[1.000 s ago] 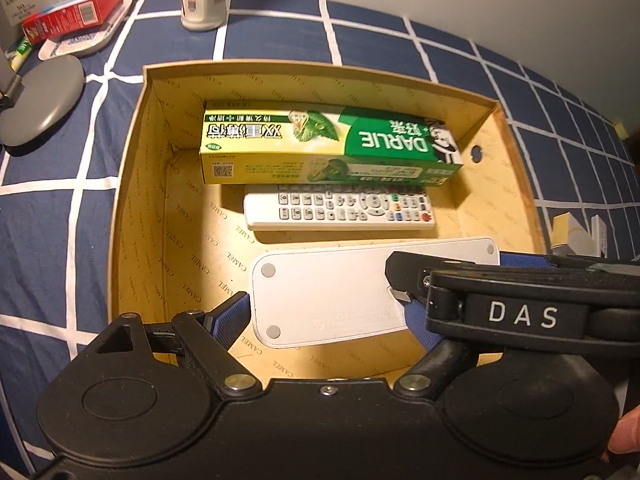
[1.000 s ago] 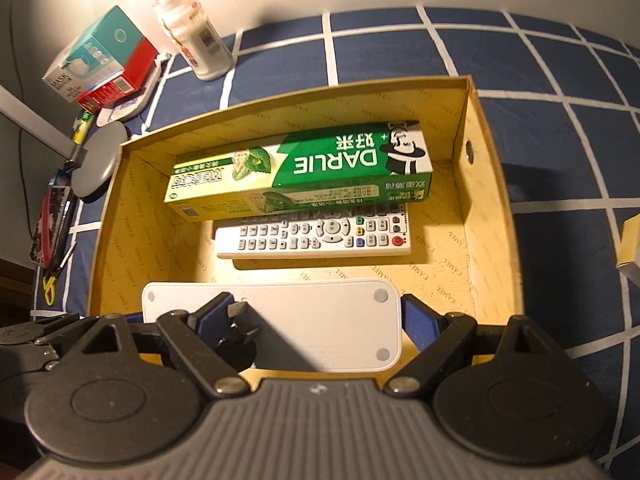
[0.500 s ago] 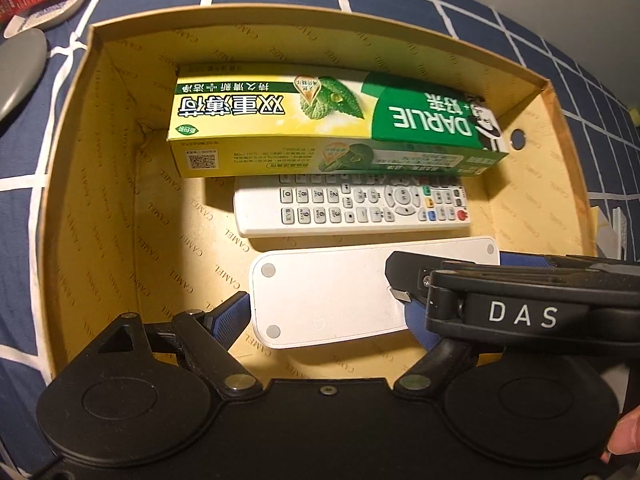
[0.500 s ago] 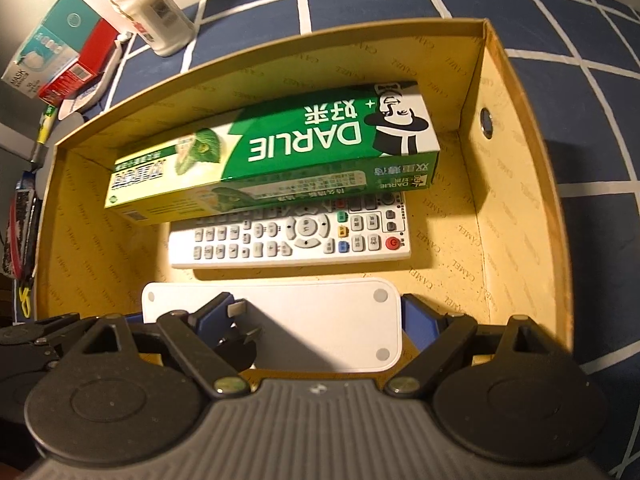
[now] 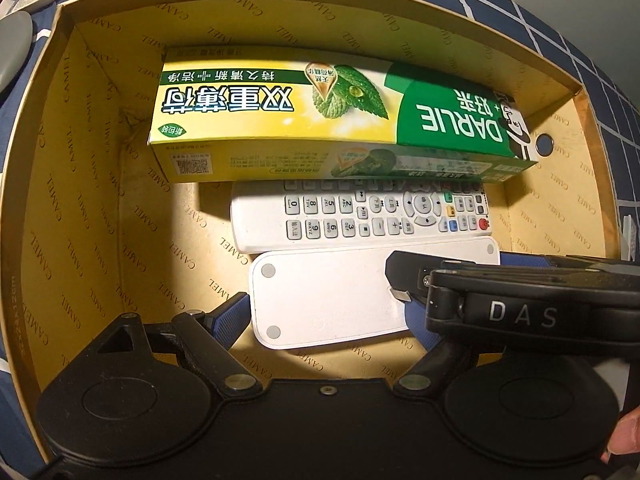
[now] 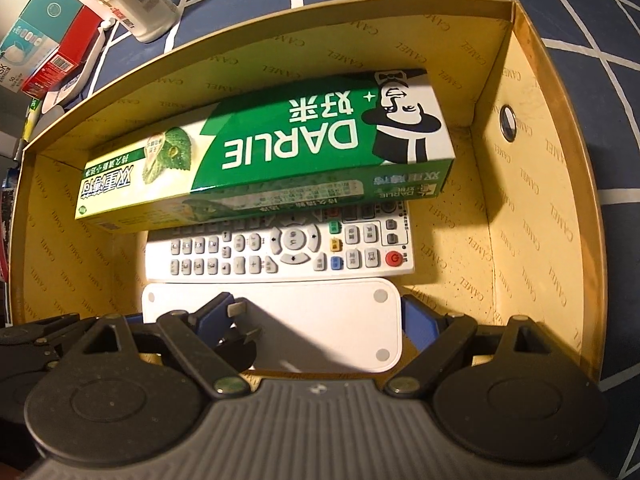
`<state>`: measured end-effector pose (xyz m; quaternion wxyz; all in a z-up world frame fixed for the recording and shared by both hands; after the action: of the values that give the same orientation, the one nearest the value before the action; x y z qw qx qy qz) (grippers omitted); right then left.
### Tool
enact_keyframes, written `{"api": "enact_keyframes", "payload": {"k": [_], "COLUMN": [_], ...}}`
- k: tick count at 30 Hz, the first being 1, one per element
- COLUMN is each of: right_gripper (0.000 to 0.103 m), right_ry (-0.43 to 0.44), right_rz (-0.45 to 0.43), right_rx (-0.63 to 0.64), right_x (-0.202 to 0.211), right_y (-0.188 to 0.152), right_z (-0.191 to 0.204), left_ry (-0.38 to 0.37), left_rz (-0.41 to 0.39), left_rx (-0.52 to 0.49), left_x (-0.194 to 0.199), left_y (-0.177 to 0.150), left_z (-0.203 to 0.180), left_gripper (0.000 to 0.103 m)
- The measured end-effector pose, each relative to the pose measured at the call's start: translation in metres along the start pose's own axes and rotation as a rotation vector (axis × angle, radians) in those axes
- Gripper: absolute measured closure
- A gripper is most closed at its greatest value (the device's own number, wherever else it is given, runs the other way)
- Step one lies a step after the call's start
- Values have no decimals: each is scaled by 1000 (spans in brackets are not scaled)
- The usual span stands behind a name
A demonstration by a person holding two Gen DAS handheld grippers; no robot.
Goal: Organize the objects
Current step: 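Lower the white plate into the box beside the white TV remote, then open the right gripper to release the white plate, then raise the right tool out of the cardboard box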
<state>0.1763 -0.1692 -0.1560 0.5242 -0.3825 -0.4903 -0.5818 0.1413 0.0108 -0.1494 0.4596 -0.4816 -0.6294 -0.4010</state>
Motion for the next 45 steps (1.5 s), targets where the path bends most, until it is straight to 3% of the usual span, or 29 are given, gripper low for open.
{"api": "enact_keyframes", "payload": {"k": [19,39,45], "right_gripper": [13,9,7], "right_ry": [-5,-3,4], "right_rz": [-1,-147,-192], "right_rx": [6,54,56], "right_x": [14,85,105], "right_y": [2,-27,-38], "right_z": [3,20,13], "left_ry": [2,9,21], "left_rz": [-26,-160,-202], "left_rx": [26,3,-28], "left_x": [15,80,94], "left_y": [-2,-53,-69], "left_z": [3,-18,-35], "left_gripper": [18,12,4]}}
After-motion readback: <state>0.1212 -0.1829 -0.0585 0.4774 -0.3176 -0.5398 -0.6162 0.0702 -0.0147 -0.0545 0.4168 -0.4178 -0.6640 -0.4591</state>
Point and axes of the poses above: each gripper's, at about its wrist camera, not at the fingertips, and x roughly against the way its jaws point, z to its left, y to its top, the point moved 1 cm from there along -x, roughly the way its jaws point, and after that the axes turned 10 degrees about x, right-handed, at the moved point
